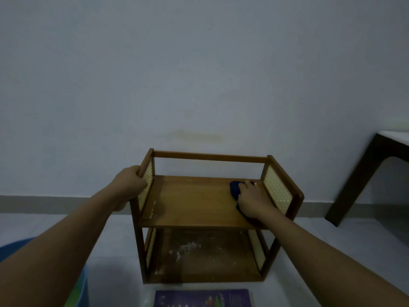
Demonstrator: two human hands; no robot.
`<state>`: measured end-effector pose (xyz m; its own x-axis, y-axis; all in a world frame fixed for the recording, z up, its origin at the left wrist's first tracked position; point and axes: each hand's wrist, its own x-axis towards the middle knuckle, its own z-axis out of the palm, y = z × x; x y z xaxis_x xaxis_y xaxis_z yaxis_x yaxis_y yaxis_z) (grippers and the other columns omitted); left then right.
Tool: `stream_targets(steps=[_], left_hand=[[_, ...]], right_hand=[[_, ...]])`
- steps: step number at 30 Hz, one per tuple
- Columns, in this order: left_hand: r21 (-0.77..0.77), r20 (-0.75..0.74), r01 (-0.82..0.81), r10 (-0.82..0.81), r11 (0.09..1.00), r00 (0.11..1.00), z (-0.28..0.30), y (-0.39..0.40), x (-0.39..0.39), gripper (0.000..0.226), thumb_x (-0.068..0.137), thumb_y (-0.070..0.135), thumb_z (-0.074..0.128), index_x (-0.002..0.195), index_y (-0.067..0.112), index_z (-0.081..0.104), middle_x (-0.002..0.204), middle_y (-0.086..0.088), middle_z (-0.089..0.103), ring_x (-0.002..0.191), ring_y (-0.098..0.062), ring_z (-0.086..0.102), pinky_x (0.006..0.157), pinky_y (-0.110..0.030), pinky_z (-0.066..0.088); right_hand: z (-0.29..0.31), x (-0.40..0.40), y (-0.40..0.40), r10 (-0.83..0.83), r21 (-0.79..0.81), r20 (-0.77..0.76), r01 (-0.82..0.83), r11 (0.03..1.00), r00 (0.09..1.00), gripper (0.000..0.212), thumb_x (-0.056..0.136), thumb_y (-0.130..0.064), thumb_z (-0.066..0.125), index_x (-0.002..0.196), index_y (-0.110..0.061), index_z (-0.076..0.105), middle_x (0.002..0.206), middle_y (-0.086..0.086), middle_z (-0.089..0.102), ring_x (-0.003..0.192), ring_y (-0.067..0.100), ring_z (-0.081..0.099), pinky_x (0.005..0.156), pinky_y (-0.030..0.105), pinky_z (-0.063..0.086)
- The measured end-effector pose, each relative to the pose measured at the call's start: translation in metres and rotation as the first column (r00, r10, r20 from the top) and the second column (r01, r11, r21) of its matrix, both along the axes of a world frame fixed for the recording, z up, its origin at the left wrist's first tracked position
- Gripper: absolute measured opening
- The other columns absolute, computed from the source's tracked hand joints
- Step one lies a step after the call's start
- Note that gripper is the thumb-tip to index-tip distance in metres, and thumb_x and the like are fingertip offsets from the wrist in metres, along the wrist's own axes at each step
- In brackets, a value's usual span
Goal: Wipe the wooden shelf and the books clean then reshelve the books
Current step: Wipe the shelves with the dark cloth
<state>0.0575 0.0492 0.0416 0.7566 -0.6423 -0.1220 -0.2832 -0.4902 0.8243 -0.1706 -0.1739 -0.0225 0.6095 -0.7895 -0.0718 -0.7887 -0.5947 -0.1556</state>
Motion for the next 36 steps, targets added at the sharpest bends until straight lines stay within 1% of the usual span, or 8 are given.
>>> stream_targets(steps=[5, 11, 16, 23, 27, 30, 33, 36], left_hand=[[-0.016, 0.017, 0.002, -0.002, 1.000, 1.000, -0.004, -0.004, 0.003, 0.042, 0.091, 0.000, 0.047, 0.132, 0.008, 0.047, 0.109, -0.012, 0.055, 0.100, -0.032, 0.054, 0.082, -0.043, 0.051], [-0.024, 0.032, -0.018, 0.019, 1.000, 0.999, -0.009, -0.010, 0.003, 0.040, 0.092, -0.001, 0.044, 0.131, 0.007, 0.047, 0.105, -0.011, 0.053, 0.097, -0.028, 0.053, 0.078, -0.039, 0.048], [-0.038, 0.059, -0.057, 0.059, 0.998, 0.996, -0.008, -0.009, -0.001, 0.027, 0.089, 0.000, 0.044, 0.114, 0.008, 0.051, 0.085, -0.004, 0.052, 0.079, -0.022, 0.052, 0.072, -0.037, 0.045], [-0.015, 0.084, -0.075, 0.076, 0.997, 0.994, -0.006, -0.005, -0.005, 0.034, 0.089, -0.001, 0.043, 0.121, 0.005, 0.051, 0.101, -0.012, 0.054, 0.094, -0.031, 0.053, 0.077, -0.041, 0.047], [-0.003, -0.011, -0.029, 0.029, 1.000, 1.000, 0.000, -0.003, -0.007, 0.039, 0.091, -0.003, 0.044, 0.129, 0.006, 0.046, 0.107, -0.012, 0.052, 0.099, -0.030, 0.051, 0.080, -0.042, 0.048], [0.003, -0.017, -0.035, 0.035, 0.999, 0.999, 0.002, -0.004, -0.008, 0.041, 0.092, -0.002, 0.044, 0.132, 0.006, 0.045, 0.107, -0.011, 0.049, 0.098, -0.030, 0.048, 0.079, -0.043, 0.046], [0.005, 0.015, -0.038, 0.038, 0.999, 0.999, 0.001, -0.003, -0.007, 0.040, 0.092, -0.002, 0.044, 0.131, 0.007, 0.046, 0.106, -0.010, 0.051, 0.097, -0.029, 0.049, 0.079, -0.042, 0.046], [0.004, 0.021, -0.044, 0.044, 0.999, 0.999, -0.001, -0.005, -0.006, 0.039, 0.092, -0.002, 0.042, 0.130, 0.008, 0.047, 0.104, -0.010, 0.051, 0.096, -0.028, 0.050, 0.078, -0.041, 0.045]], right_hand=[[0.003, 0.077, 0.009, -0.324, 0.038, 0.092, 0.322, 0.946, 0.941, 0.057, 0.095, -0.012, 0.035, 0.149, -0.009, 0.016, 0.157, 0.021, 0.005, 0.142, 0.045, 0.001, 0.115, 0.057, 0.014], [-0.007, 0.157, 0.064, 0.187, 0.063, 0.183, -0.201, 0.978, 0.965, 0.052, 0.097, -0.017, 0.041, 0.147, -0.016, 0.026, 0.159, 0.011, 0.011, 0.145, 0.037, 0.006, 0.117, 0.053, 0.014], [0.008, 0.124, 0.115, 0.340, 0.185, 0.399, -0.438, 0.880, 0.852, 0.037, 0.093, -0.010, 0.049, 0.128, -0.023, 0.054, 0.132, 0.004, 0.050, 0.117, 0.024, 0.050, 0.092, 0.036, 0.048], [0.008, 0.089, 0.152, 0.497, 0.072, 0.371, -0.557, 0.827, 0.785, 0.041, 0.097, -0.011, 0.043, 0.135, -0.022, 0.051, 0.147, -0.003, 0.041, 0.134, 0.022, 0.031, 0.104, 0.042, 0.037], [0.001, 0.050, 0.116, 0.242, 0.244, 0.408, -0.360, 0.901, 0.880, 0.043, 0.095, -0.021, 0.044, 0.135, -0.036, 0.046, 0.152, -0.011, 0.033, 0.140, 0.019, 0.028, 0.109, 0.044, 0.035], [-0.011, -0.002, 0.067, -0.057, 0.136, 0.392, 0.003, 0.991, 0.918, 0.041, 0.094, -0.018, 0.046, 0.132, -0.033, 0.048, 0.151, -0.008, 0.035, 0.140, 0.018, 0.028, 0.112, 0.045, 0.032], [-0.014, -0.015, 0.042, -0.316, 0.028, 0.307, 0.323, 0.946, 0.898, 0.044, 0.096, -0.019, 0.044, 0.139, -0.021, 0.040, 0.152, 0.002, 0.032, 0.139, 0.027, 0.026, 0.113, 0.046, 0.029], [-0.004, 0.035, 0.064, -0.378, 0.081, 0.183, 0.369, 0.926, 0.908, 0.050, 0.098, -0.021, 0.040, 0.146, -0.018, 0.029, 0.159, 0.008, 0.012, 0.144, 0.039, 0.006, 0.116, 0.054, 0.018]])
